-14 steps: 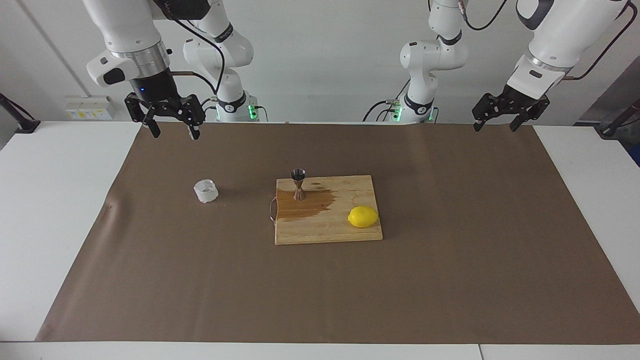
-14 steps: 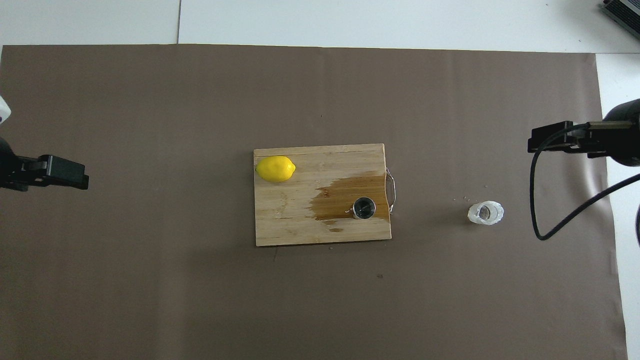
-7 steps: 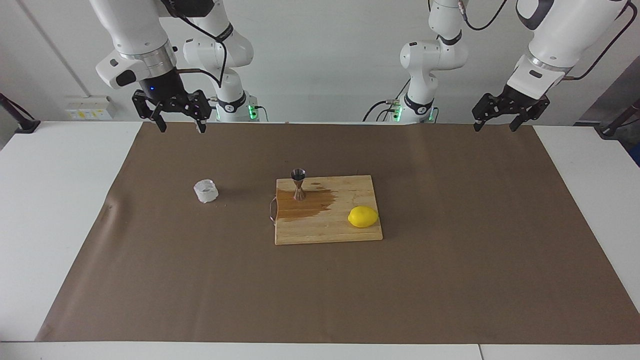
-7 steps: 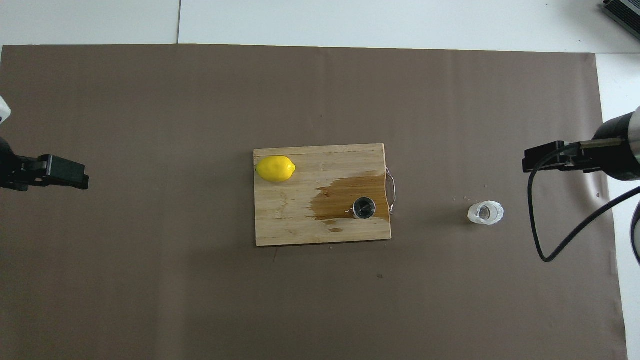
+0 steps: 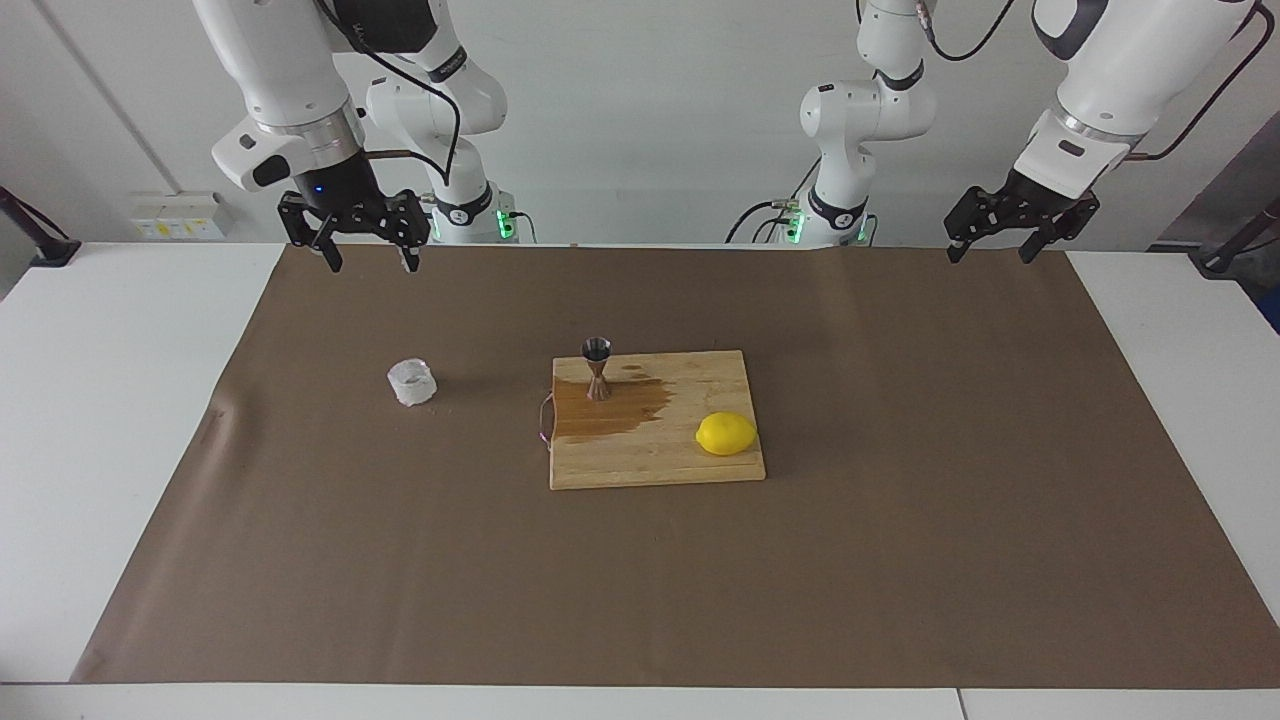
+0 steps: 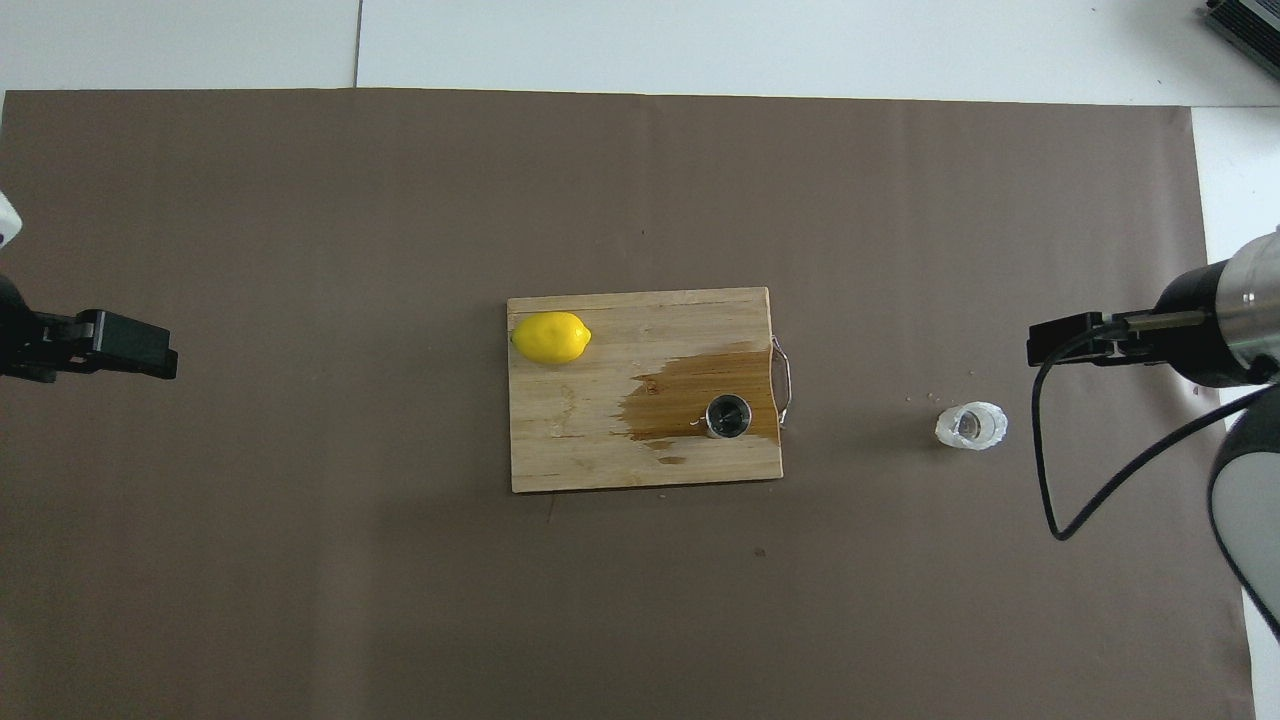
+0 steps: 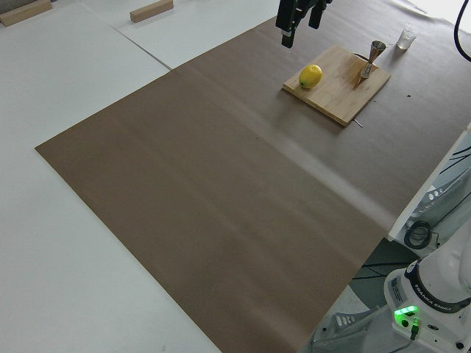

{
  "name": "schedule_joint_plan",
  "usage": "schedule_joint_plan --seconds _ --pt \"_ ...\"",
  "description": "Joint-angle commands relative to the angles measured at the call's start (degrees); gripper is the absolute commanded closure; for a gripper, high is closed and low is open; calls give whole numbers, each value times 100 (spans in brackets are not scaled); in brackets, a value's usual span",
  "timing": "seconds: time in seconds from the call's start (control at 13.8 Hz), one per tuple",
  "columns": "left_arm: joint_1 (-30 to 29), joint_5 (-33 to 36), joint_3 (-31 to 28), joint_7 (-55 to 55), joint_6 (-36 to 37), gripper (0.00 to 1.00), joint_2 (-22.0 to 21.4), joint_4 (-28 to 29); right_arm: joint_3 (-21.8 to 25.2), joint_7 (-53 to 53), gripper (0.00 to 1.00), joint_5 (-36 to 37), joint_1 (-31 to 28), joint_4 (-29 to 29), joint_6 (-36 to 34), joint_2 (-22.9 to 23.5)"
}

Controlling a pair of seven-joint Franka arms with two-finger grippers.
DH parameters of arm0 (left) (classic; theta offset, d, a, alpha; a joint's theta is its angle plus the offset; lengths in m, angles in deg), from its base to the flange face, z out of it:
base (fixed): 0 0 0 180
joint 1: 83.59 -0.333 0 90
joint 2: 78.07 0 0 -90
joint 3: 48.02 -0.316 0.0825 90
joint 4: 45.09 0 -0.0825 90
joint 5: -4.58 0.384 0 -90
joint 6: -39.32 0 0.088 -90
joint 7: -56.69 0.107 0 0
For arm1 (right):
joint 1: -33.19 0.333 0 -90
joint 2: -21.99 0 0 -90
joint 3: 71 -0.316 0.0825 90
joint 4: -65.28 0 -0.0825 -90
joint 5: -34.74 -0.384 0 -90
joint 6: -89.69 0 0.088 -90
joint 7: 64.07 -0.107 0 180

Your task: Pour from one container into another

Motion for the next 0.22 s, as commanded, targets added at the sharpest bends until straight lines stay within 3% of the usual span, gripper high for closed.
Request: schedule_joint_plan --seconds 0.0,0.15 --pt "40 86 -35 19 29 0 -128 125 -13 135 0 89 -62 317 270 -186" --pt "40 86 -35 19 29 0 -128 125 -13 135 0 89 -36 309 262 -185"
